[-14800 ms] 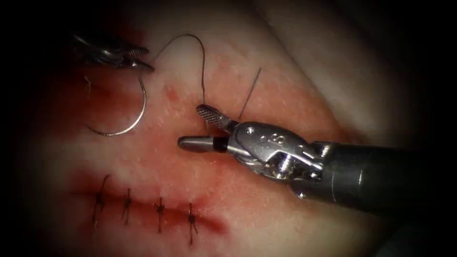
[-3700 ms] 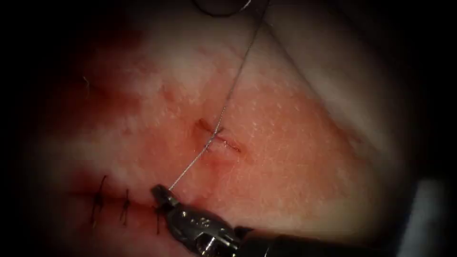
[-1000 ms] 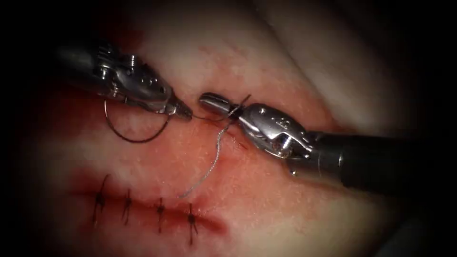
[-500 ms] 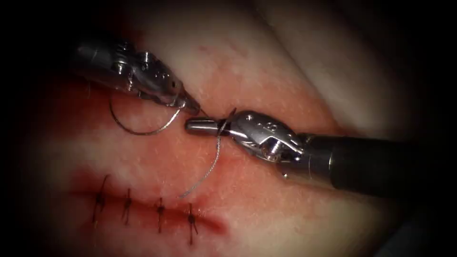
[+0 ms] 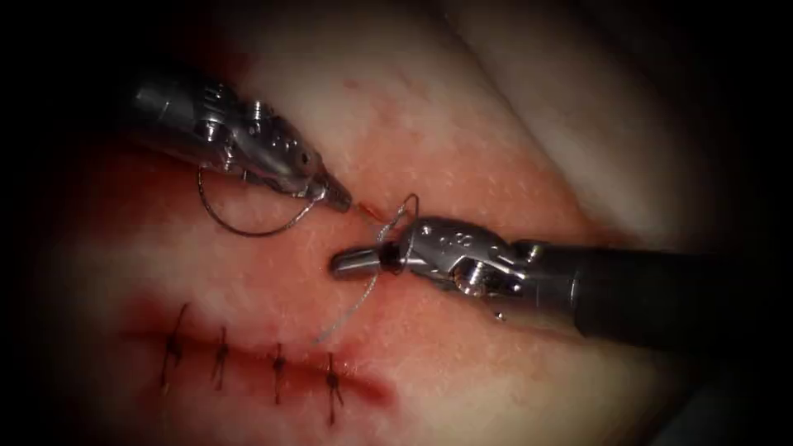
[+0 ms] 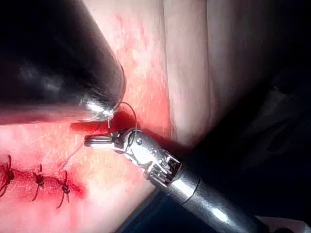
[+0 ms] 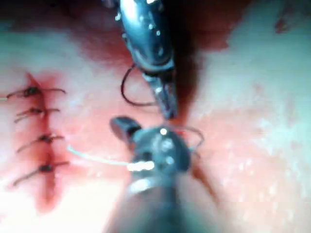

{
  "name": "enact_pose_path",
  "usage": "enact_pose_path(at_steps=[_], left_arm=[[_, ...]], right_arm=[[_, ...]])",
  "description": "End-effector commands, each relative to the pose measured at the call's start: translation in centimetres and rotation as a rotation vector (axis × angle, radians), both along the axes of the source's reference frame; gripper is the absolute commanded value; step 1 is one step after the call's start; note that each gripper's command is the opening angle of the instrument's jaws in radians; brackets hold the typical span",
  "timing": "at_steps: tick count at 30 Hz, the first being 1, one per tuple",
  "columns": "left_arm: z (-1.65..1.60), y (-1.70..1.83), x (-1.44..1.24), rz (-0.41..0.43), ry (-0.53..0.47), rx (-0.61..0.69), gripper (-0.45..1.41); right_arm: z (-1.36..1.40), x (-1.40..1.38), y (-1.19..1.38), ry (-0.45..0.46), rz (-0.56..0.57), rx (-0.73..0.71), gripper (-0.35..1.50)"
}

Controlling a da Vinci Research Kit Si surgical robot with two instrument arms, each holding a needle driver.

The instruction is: Wound Closure

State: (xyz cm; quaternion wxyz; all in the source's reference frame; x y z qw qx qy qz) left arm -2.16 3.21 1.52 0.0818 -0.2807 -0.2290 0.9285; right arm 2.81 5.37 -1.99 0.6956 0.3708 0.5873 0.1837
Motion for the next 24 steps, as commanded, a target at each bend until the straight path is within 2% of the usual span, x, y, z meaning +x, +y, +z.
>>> enact_pose_path(at_steps=[1,4,5,10,14,19,24], left_arm=[[0.04,-0.02,-0.05,0.000,-0.001,0.000,-0.35],[0.04,-0.02,-0.04,0.003,0.002,0.000,-0.35],[0.05,-0.02,-0.04,0.003,0.002,0.000,-0.35],[0.06,-0.04,-0.02,0.006,0.004,0.000,-0.35],[0.08,-0.06,-0.01,0.004,0.009,0.002,-0.35],[0.08,-0.06,-0.01,0.004,0.009,0.001,-0.35],[0.08,-0.07,0.00,0.006,0.012,0.002,-0.35]], right_arm=[[0.05,0.07,-0.06,0.004,-0.015,-0.006,0.12],[0.02,0.11,-0.10,0.009,-0.054,-0.039,0.31],[0.00,0.15,-0.14,0.006,-0.082,-0.054,0.52],[-0.06,0.25,-0.14,0.032,-0.141,-0.077,0.81],[-0.08,0.27,-0.17,0.063,-0.193,-0.084,0.84],[-0.06,0.28,-0.27,0.057,-0.243,-0.113,0.84],[0.01,0.30,-0.38,0.061,-0.297,-0.197,0.81]])
